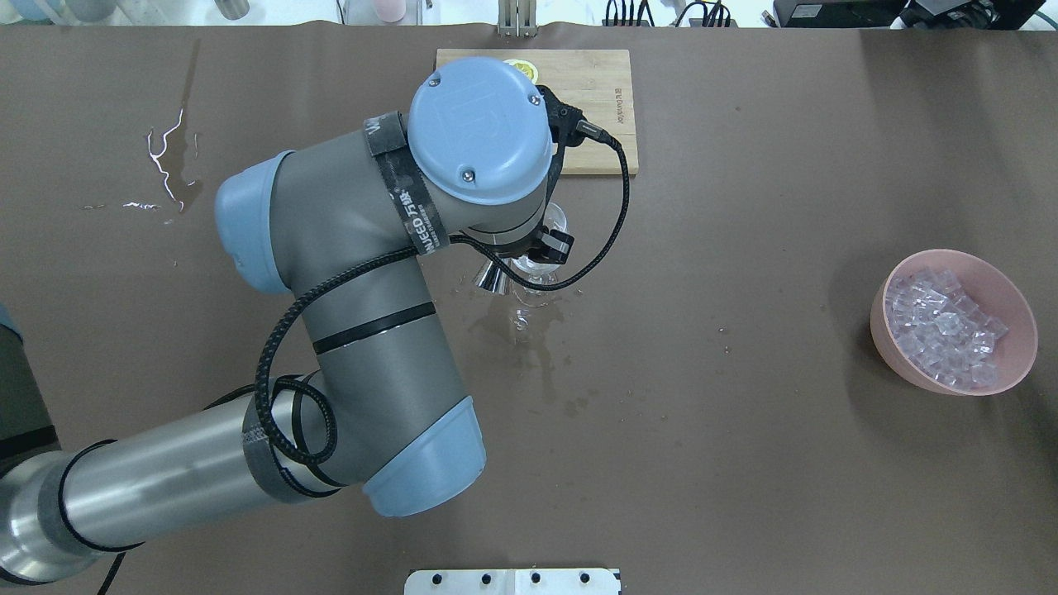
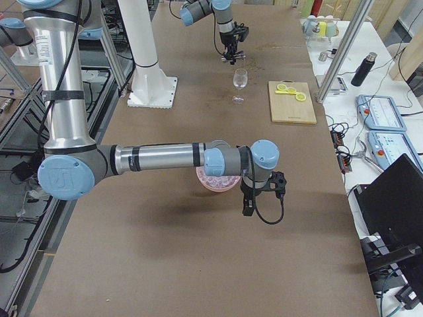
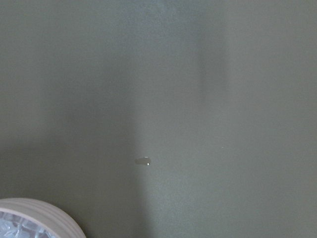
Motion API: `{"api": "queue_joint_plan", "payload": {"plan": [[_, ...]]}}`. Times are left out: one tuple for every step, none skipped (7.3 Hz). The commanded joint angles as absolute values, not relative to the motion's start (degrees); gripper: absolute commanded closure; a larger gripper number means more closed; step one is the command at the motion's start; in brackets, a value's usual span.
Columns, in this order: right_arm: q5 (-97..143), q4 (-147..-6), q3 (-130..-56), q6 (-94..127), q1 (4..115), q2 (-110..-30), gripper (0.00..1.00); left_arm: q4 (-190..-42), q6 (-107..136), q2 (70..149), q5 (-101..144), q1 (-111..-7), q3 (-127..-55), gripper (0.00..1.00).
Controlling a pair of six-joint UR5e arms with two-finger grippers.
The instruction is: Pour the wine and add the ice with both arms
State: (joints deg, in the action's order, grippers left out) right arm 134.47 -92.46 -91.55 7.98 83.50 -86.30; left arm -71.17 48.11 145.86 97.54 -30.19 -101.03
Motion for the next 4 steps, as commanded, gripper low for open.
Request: {"api": "queue_joint_plan", "payload": {"plan": [[134.5,-92.5,-91.4,7.9,83.5,-86.3,0.0,-67.0,46.9,148.2,99.0,-30.2,-100.7,1.0],[134.5,-92.5,-91.5,7.9,83.5,-86.4,0.0,-63.4,45.8,149.7,99.5,-30.2,-100.3,1.0],[134.5,-92.5,-91.5,7.9,83.5,-86.5,0.0,-60.5,44.1,151.4,99.8,-30.2,-99.2,1.0],[134.5,-92.5,-91.5,7.9,83.5,-86.6,0.0,-58.5,43.4,152.9,101.2,-30.4,-97.3,1.0]]}}
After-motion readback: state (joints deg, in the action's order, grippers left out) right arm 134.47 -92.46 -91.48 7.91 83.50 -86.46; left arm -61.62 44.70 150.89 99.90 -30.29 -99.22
